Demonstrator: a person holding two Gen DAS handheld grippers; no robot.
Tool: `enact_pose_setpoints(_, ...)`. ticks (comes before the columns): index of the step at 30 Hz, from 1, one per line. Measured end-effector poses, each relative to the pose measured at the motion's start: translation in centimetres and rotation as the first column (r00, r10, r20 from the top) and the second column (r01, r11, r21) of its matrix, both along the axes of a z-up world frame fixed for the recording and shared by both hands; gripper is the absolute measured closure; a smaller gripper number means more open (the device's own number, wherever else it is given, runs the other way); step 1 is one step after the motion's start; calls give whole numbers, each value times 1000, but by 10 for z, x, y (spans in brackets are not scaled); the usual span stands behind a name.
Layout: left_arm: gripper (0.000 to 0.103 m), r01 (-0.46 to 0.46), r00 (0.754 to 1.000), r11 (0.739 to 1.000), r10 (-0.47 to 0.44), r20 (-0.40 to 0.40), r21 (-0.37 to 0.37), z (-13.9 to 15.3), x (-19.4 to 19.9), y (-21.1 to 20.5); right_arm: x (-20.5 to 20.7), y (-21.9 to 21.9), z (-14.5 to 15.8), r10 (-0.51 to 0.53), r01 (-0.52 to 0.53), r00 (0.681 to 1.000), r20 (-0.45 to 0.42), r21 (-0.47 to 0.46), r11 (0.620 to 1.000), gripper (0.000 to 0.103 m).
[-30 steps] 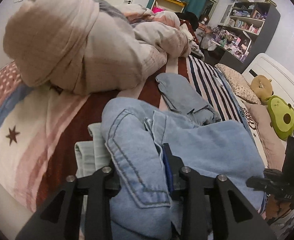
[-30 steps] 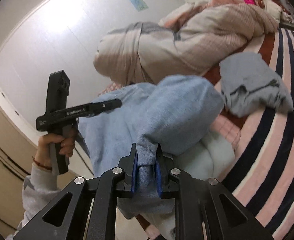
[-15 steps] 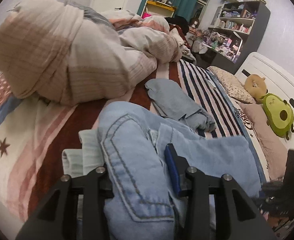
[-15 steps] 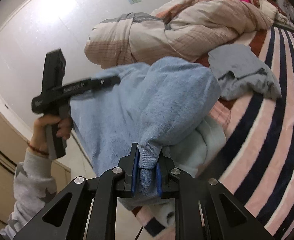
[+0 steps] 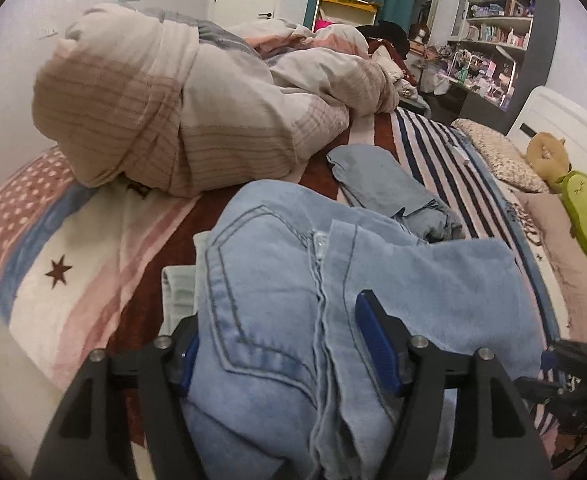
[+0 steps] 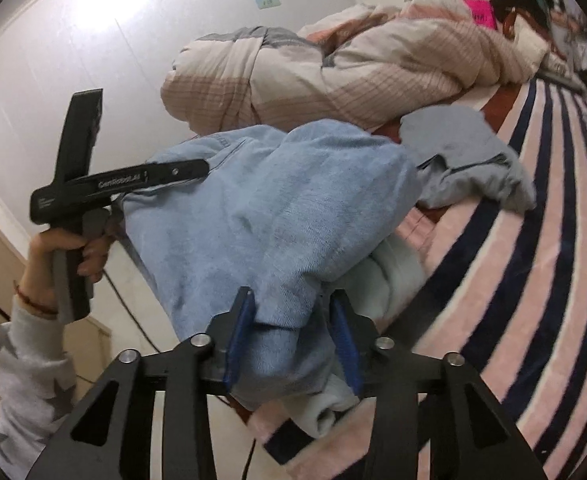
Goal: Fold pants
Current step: 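Grasp the folded jeans with both tools and lift them off the blanket, then lower the folded jeans onto the clothes pile and open both tools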
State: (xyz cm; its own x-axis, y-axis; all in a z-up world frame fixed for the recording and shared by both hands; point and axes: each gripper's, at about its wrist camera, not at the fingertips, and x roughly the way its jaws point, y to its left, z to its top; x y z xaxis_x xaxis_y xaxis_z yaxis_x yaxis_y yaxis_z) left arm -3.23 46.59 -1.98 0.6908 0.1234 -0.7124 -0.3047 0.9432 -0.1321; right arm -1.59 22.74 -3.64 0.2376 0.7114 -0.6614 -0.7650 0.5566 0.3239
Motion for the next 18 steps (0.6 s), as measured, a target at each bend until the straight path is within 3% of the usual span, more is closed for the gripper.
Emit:
enact_pose_setpoints(4, 34, -20, 1000, 999, 20, 0, 45, 9, -9, -17, -3, -13, 7, -23, 23, 1000, 17, 1, 1000, 63)
enact_pose_setpoints(6, 26, -32, 1000, 994, 31, 5, 104, 18, -15, -31, -5, -19, 12, -33, 33, 999, 39, -3, 999, 59)
enact_pose_setpoints(9, 24, -54, 998, 987, 50, 29, 153, 32, -25, -45, -9, -32, 17, -43, 43, 997, 63, -4, 999, 57)
enact_pose_setpoints(18, 11, -17, 983, 983, -17, 184, 184, 76, -57, -112, -24, -84, 33, -74, 72, 993, 95, 21, 997, 55)
